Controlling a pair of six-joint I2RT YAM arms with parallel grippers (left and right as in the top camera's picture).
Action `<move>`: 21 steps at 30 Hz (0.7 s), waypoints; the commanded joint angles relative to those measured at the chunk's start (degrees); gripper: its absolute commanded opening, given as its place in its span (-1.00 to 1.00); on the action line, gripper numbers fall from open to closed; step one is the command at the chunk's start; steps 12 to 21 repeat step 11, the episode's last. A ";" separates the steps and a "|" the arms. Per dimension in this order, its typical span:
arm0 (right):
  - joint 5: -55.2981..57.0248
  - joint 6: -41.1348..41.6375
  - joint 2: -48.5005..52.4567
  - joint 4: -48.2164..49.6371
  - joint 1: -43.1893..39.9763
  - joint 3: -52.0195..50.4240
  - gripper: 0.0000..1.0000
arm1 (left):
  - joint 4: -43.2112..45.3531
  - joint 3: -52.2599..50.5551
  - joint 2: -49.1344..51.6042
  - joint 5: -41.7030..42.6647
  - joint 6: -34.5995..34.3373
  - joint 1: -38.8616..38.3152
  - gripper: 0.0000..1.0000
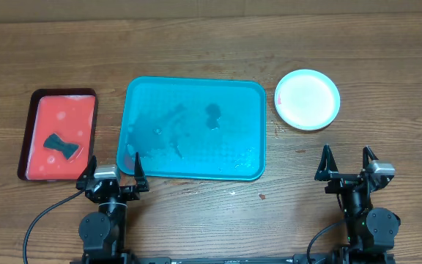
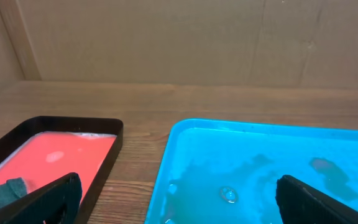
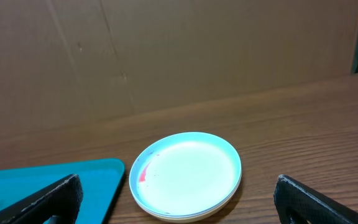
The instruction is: Clean dirty plates on tray and stack at the side
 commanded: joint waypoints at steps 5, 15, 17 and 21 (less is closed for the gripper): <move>0.52 -0.39 -0.68 0.24 -0.28 -0.59 1.00 | 0.13 -0.24 -0.76 0.00 1.27 -0.28 1.00; 0.52 -0.39 -0.68 0.24 -0.28 -0.59 1.00 | 0.13 -0.24 -0.76 0.00 1.27 -0.28 1.00; 0.52 -0.39 -0.68 0.24 -0.28 -0.59 1.00 | 0.13 -0.24 -0.76 0.00 1.27 -0.28 1.00; 0.52 -0.39 -0.68 0.24 -0.28 -0.59 1.00 | 0.13 -0.24 -0.76 0.00 1.27 -0.28 1.00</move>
